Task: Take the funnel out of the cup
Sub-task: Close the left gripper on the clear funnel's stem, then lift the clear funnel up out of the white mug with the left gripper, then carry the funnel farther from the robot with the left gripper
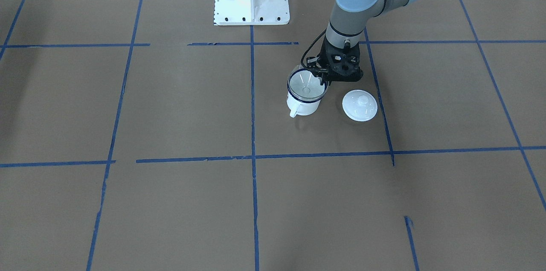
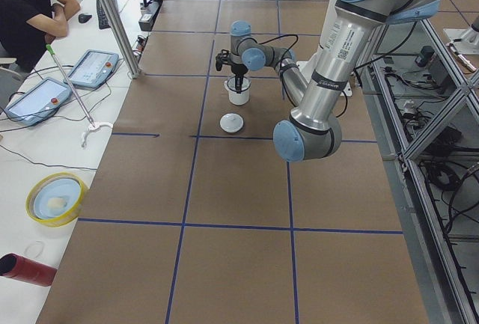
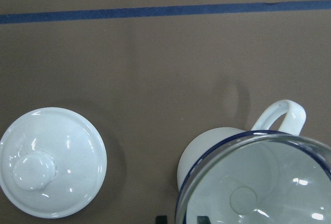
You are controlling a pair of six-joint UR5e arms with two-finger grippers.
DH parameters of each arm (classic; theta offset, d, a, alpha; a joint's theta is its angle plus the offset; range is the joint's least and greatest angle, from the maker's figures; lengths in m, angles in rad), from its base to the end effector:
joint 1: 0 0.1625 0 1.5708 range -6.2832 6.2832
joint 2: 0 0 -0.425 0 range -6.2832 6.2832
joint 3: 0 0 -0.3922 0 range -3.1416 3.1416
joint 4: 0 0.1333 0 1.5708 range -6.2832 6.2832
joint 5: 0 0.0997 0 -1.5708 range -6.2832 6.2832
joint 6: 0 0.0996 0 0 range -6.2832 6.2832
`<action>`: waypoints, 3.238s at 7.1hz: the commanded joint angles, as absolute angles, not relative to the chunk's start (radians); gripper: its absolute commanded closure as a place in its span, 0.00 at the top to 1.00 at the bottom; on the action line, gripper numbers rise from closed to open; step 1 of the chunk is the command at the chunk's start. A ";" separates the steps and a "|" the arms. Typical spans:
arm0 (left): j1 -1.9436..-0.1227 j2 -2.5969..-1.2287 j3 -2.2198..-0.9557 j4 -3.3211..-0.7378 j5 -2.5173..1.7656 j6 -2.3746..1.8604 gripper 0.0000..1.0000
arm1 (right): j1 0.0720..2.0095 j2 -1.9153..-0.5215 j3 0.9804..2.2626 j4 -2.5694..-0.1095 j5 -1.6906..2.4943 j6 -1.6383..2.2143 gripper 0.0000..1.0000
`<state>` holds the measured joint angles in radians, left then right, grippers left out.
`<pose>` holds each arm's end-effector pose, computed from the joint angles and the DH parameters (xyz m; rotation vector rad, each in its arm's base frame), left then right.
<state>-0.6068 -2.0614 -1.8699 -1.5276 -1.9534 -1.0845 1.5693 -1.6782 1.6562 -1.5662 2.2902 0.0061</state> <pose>0.4482 -0.4281 0.2590 0.0716 0.8186 0.0291 0.0670 -0.4450 0.6703 -0.0194 -0.7193 0.0107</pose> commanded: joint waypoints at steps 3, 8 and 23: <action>-0.609 -2.060 -1.871 -1.528 -1.956 -1.085 0.07 | 1.569 -1.678 1.657 -1.566 2.290 0.006 1.00; -0.641 -2.062 -1.893 -1.525 -1.960 -1.054 0.00 | 1.569 -1.678 1.655 -1.566 2.290 0.006 1.00; -0.877 -2.082 -1.769 -2.013 -1.737 -0.877 0.00 | 1.569 -1.678 1.657 -1.566 2.290 0.006 1.00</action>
<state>-0.8780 -2.0807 -1.8380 -1.9140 -1.8338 -0.9390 1.5693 -1.6782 1.6566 -1.5662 2.2902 0.0061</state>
